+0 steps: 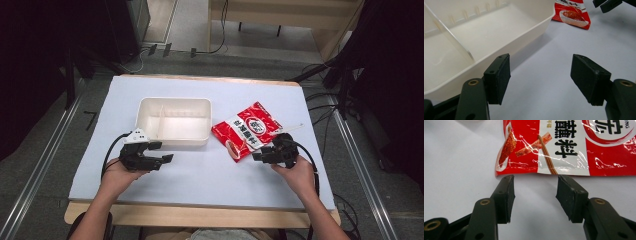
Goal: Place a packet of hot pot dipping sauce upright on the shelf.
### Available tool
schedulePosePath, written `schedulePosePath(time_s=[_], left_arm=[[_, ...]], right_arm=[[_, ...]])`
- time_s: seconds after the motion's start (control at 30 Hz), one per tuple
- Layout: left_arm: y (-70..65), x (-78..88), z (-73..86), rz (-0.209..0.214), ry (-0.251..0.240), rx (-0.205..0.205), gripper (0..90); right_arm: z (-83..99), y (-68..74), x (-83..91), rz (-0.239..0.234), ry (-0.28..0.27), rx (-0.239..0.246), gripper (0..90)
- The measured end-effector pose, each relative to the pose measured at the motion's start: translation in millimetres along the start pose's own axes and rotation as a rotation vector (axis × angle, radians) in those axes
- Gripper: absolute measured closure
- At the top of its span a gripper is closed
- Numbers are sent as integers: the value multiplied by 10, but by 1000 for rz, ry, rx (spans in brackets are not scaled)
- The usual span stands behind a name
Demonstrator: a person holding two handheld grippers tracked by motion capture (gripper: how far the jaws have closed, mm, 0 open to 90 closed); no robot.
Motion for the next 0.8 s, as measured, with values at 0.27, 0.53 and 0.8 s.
schedulePosePath(time_s=[0.27,0.53,0.8], left_arm=[[-6,0,-11,5,-4,-6,334],[-11,-21,-18,4,1,-11,334],[-31,-39,-32,5,-2,-18,335]], right_arm=[[2,-45,47,4,-5,-11,517],[10,-367,204,66,-24,-93,658],[-26,-438,16,93,8,-105,900]])
Point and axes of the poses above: each handheld gripper's, and its own axes: x roughly backward along the jaws, z roughly out of its underside, y roughly to its left, the point moved 10 cm from there along -x, roughly forward along the jaws, and after that the axes turned 3 degrees about x, right-handed, at the moved point
